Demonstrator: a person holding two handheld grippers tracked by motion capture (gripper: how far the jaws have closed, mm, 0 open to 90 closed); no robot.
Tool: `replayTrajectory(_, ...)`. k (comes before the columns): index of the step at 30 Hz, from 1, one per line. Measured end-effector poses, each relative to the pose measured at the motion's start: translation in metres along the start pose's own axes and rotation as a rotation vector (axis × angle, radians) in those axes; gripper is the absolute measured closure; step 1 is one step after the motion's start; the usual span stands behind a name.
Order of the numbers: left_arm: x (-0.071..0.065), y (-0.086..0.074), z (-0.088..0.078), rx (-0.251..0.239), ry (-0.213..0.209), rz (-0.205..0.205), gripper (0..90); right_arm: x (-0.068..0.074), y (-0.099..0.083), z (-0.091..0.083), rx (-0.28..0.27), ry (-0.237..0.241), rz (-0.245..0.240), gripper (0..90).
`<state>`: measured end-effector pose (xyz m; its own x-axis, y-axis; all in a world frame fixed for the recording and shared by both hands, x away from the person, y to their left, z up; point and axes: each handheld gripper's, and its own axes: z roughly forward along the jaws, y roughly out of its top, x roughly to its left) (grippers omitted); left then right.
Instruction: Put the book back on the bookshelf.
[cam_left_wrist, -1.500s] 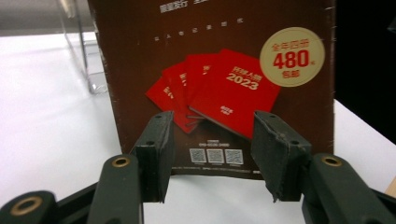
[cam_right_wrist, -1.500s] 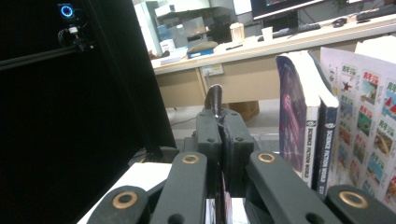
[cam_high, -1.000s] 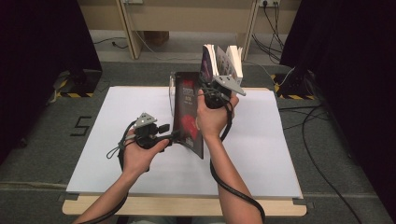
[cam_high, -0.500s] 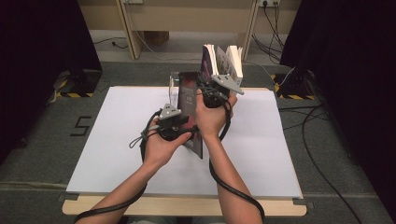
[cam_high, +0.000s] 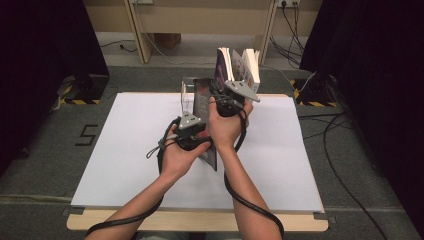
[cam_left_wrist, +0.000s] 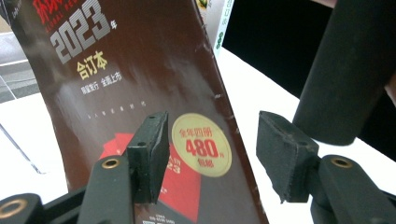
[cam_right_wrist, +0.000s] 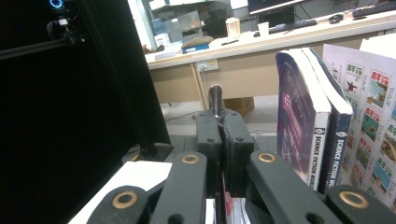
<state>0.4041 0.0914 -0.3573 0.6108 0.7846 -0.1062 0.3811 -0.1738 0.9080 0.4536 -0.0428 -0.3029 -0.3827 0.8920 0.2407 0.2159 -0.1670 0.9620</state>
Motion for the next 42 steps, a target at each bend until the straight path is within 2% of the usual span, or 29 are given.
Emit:
replayTrajectory(10, 0.000, 0.002, 0.008, -0.016, 0.045, 0.017, 46.1, 0.004, -0.001, -0.002, 0.004, 0.013, -0.010, 87.8)
replayTrajectory(16, 0.000, 0.005, 0.007, -0.026, 0.060, 0.008, 50.2, 0.007, -0.001, -0.004, 0.009, 0.021, -0.015, 87.8)
replayTrajectory(29, -0.003, 0.004, 0.003, -0.036, 0.077, -0.035, 69.0, 0.012, -0.001, -0.006, 0.031, 0.055, -0.017, 87.8)
replayTrajectory(38, 0.001, -0.002, -0.007, -0.044, 0.129, -0.043, 81.9, 0.017, -0.002, -0.005, 0.047, 0.091, -0.017, 87.7)
replayTrajectory(42, 0.005, -0.005, -0.013, -0.061, 0.143, -0.068, 85.0, 0.022, 0.000, -0.002, 0.055, 0.110, -0.032, 86.5)
